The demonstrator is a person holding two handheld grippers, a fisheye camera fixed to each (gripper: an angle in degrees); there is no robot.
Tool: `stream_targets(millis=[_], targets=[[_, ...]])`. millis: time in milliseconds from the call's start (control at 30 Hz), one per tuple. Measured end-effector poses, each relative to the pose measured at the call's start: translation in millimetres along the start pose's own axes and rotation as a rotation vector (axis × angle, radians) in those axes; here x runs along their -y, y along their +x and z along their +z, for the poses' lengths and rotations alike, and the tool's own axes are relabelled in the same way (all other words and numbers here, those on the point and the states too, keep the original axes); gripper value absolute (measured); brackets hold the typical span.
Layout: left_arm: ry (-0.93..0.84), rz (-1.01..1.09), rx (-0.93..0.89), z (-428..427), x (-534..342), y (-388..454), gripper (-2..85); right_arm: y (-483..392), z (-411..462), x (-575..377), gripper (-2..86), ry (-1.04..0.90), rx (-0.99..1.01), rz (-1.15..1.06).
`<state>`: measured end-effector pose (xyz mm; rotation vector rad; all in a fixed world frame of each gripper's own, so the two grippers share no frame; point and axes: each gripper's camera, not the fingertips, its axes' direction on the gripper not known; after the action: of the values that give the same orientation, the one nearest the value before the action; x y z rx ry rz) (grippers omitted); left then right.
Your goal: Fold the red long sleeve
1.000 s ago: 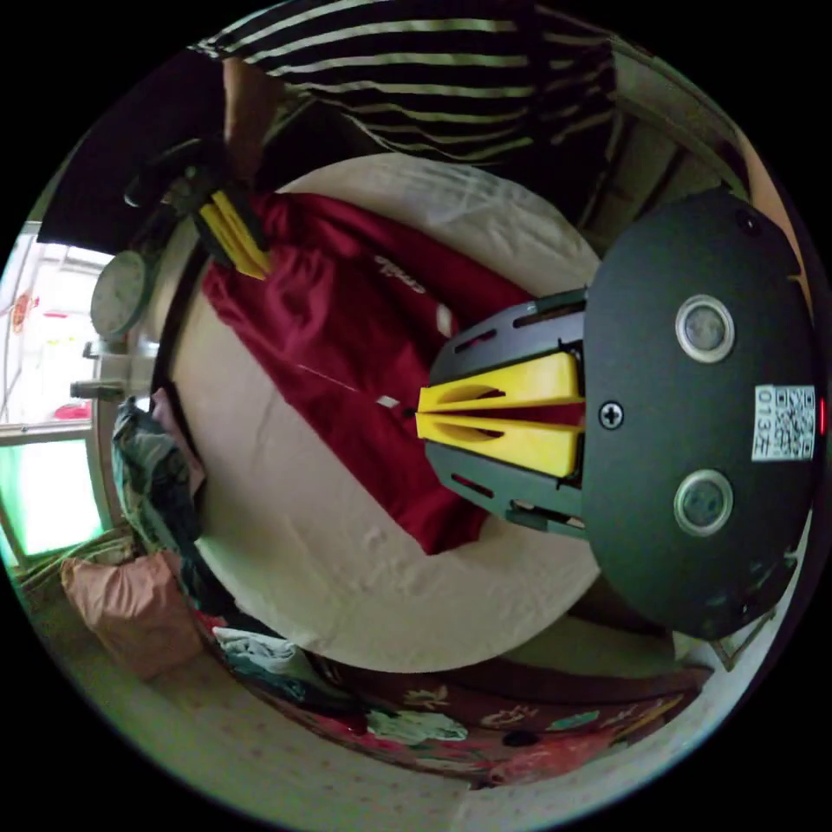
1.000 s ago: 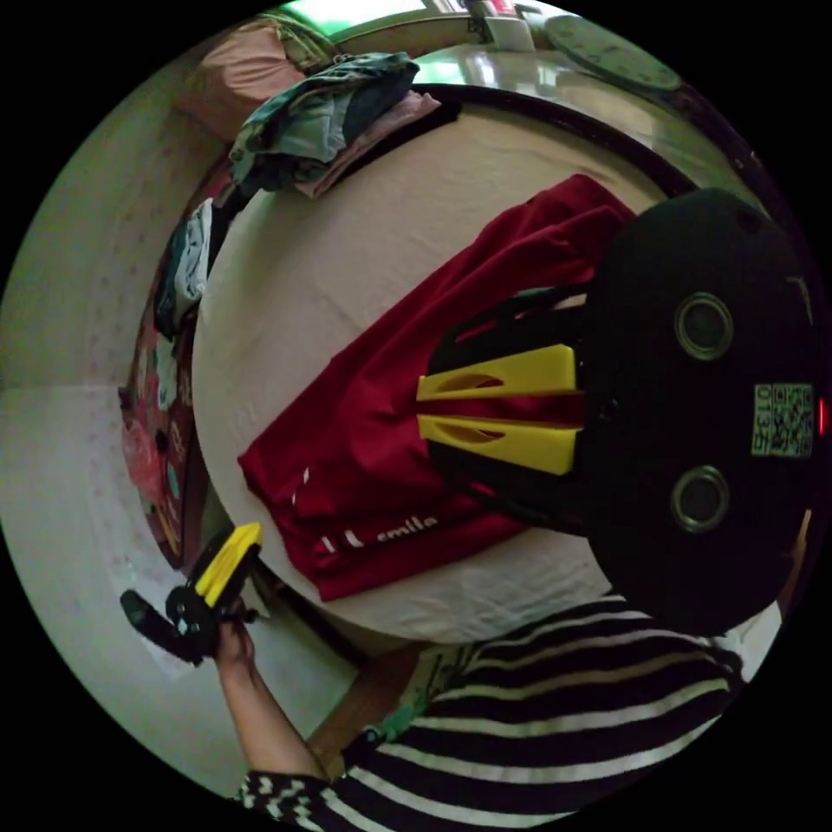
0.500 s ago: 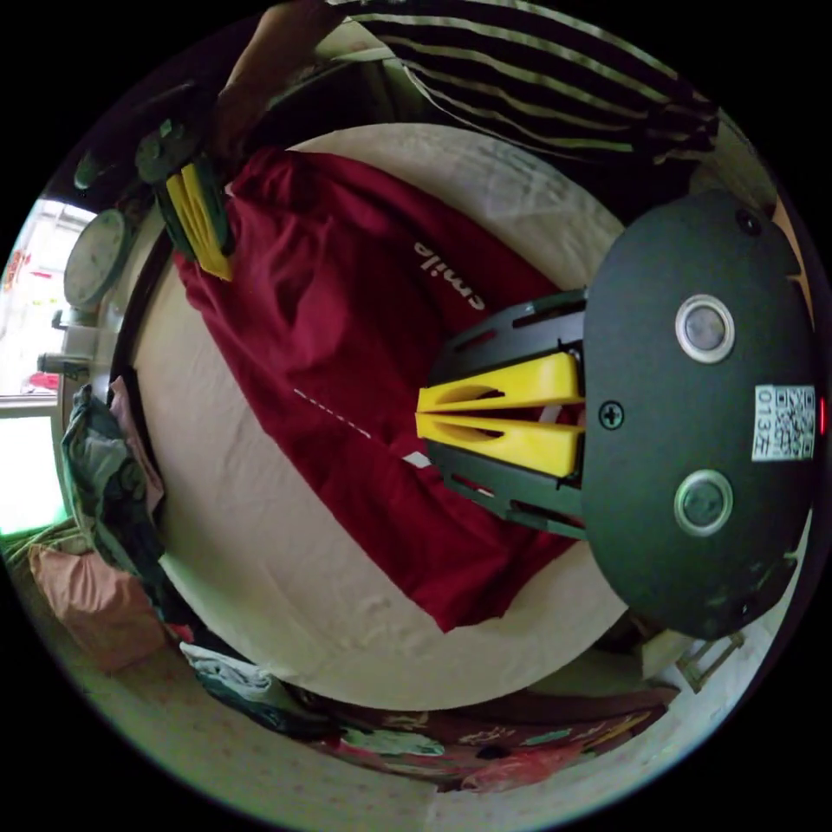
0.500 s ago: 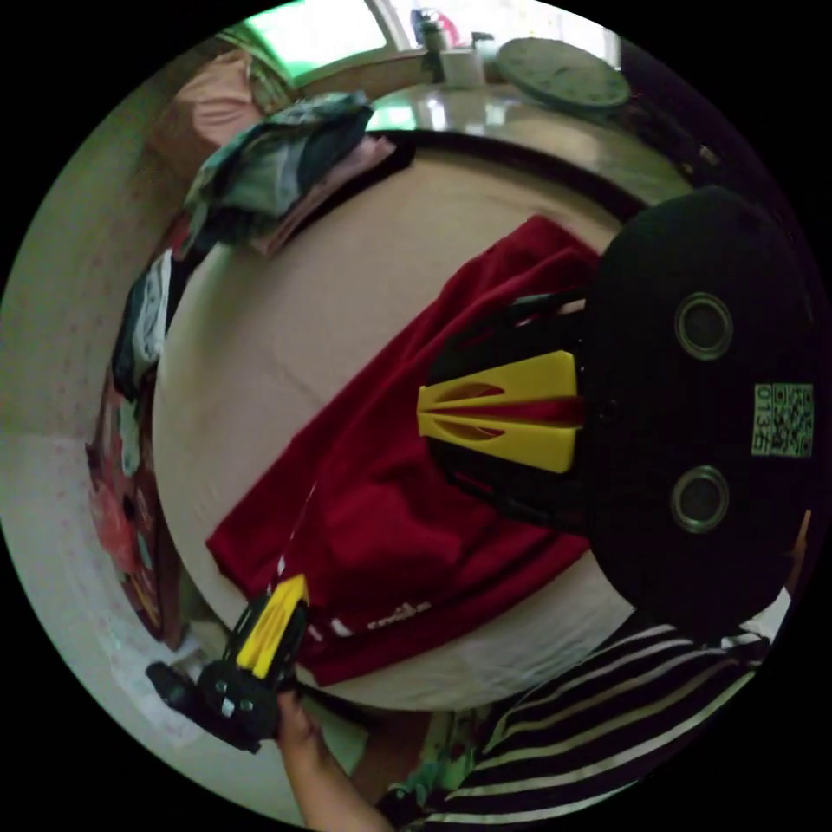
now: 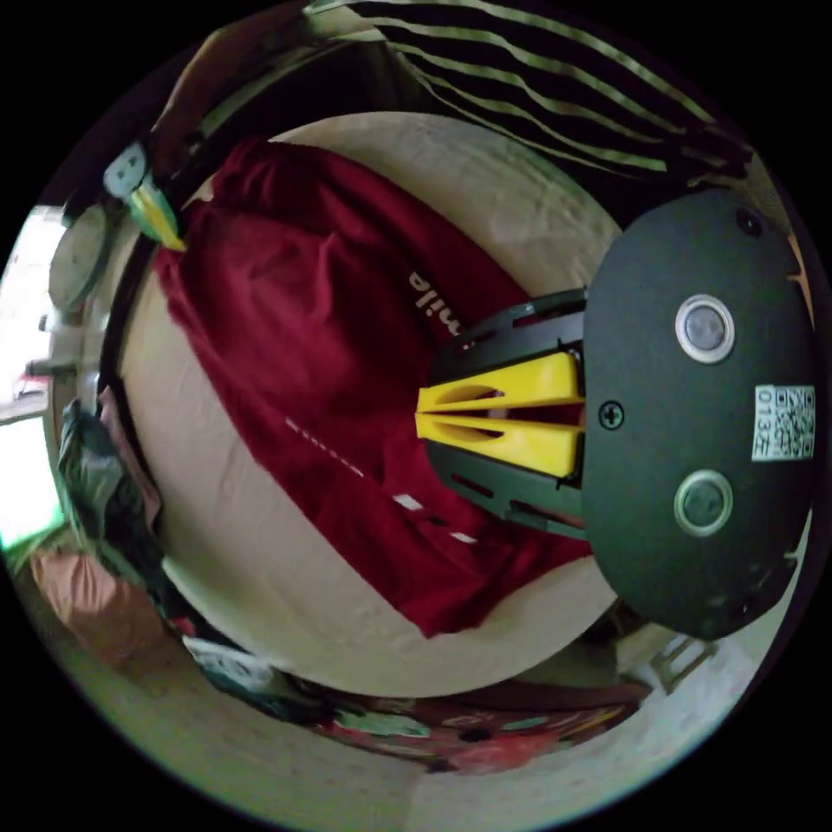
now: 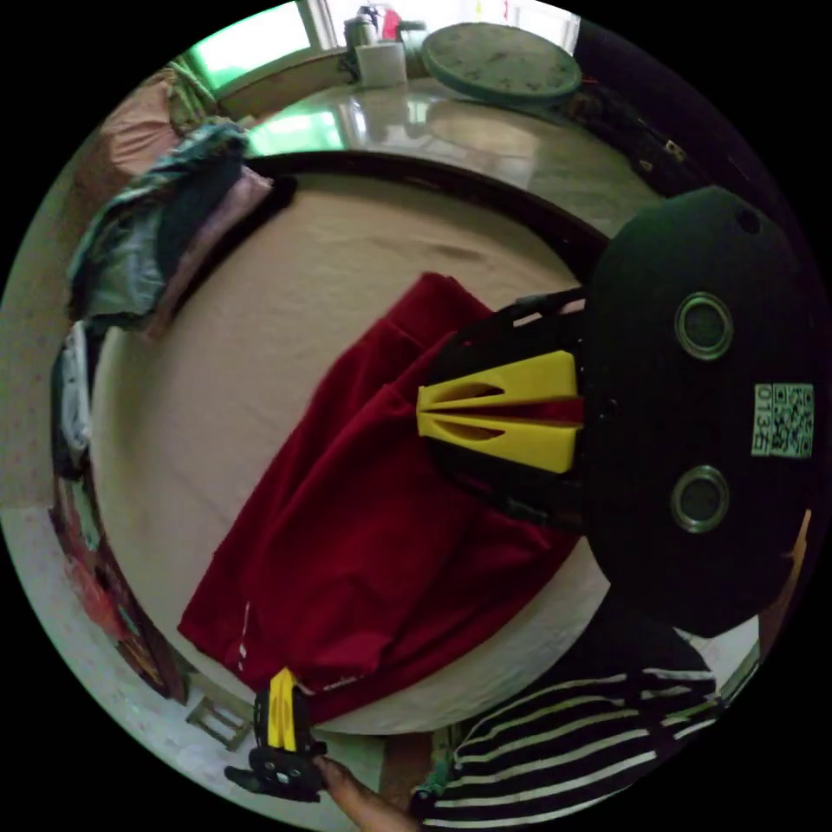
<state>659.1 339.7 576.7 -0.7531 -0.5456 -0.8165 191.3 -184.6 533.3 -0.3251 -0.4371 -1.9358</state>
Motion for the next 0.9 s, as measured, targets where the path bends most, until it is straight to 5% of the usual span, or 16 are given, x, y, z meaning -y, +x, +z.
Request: stream_targets(millis=[167, 300, 567, 900], targets=[[0.047, -0.514, 0.06, -28.3, -82.9, -63.5, 4.6, -20.4, -56.3, 61.3, 2.8, 0.274, 0.106, -0.197], [-0.033, -0.686, 0.055, -16.7, -129.9, -81.6, 9.4, -69.5, -48.5, 146.5, 6.7, 0.304, 0.184, -0.39], [-0.085, -0.733, -0.078, 9.8, -138.2, -91.6, 11.1, -187.9, -12.9, 325.6, 8.9, 0.155, 0.284, -0.767], [-0.113, -0.758, -0.134, 17.4, -146.9, -119.3, 7.6, -223.9, 33.8, 386.0, 8.5, -0.06, 0.27, -0.893]])
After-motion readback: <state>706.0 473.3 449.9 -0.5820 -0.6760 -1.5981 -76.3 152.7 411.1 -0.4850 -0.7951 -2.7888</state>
